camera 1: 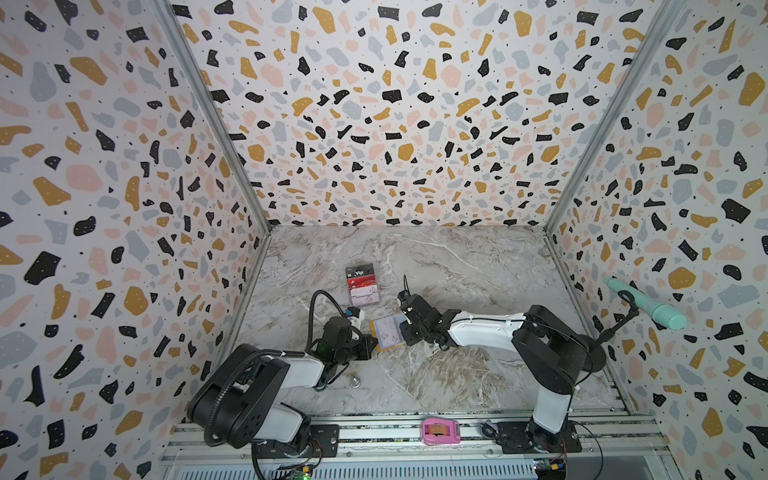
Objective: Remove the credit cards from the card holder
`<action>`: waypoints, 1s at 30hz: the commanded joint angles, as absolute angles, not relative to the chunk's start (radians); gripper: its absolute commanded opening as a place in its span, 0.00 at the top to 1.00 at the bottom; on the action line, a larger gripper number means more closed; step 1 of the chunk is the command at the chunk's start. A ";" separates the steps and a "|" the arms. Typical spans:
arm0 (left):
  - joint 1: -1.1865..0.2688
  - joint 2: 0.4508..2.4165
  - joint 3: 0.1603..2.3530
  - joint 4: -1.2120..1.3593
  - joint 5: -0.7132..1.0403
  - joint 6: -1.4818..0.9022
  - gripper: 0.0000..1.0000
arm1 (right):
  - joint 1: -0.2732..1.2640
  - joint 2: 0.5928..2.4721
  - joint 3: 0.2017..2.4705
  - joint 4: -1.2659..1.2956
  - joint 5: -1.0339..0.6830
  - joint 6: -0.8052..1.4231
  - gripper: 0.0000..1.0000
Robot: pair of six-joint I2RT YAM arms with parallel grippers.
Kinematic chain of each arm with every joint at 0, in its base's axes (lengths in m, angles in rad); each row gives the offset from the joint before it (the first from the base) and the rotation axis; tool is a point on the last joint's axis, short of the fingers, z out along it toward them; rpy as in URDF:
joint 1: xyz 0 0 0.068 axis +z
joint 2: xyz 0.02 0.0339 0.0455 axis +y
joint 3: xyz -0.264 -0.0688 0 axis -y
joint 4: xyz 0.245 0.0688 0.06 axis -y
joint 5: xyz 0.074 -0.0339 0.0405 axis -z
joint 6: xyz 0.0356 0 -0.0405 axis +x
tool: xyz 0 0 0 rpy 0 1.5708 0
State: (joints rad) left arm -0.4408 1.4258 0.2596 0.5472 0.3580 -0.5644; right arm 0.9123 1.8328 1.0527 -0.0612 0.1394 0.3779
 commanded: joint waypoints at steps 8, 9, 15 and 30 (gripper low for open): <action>-0.448 1.454 0.240 0.458 0.343 -0.545 1.00 | 0.879 1.729 1.019 -0.106 0.154 0.395 0.60; -0.446 1.453 0.241 0.458 0.343 -0.544 1.00 | 0.875 1.722 1.017 -0.113 0.158 0.395 0.60; -0.447 1.453 0.247 0.444 0.344 -0.537 1.00 | 0.867 1.664 1.055 -0.212 0.198 0.376 0.60; -0.447 1.444 0.267 0.393 0.327 -0.510 1.00 | 0.784 1.722 1.120 -0.140 -0.382 0.334 0.51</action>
State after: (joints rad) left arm -0.4408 1.4250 0.2714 0.5228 0.3565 -0.5346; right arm 0.7864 1.6867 1.0992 -0.1852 -0.2230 0.3164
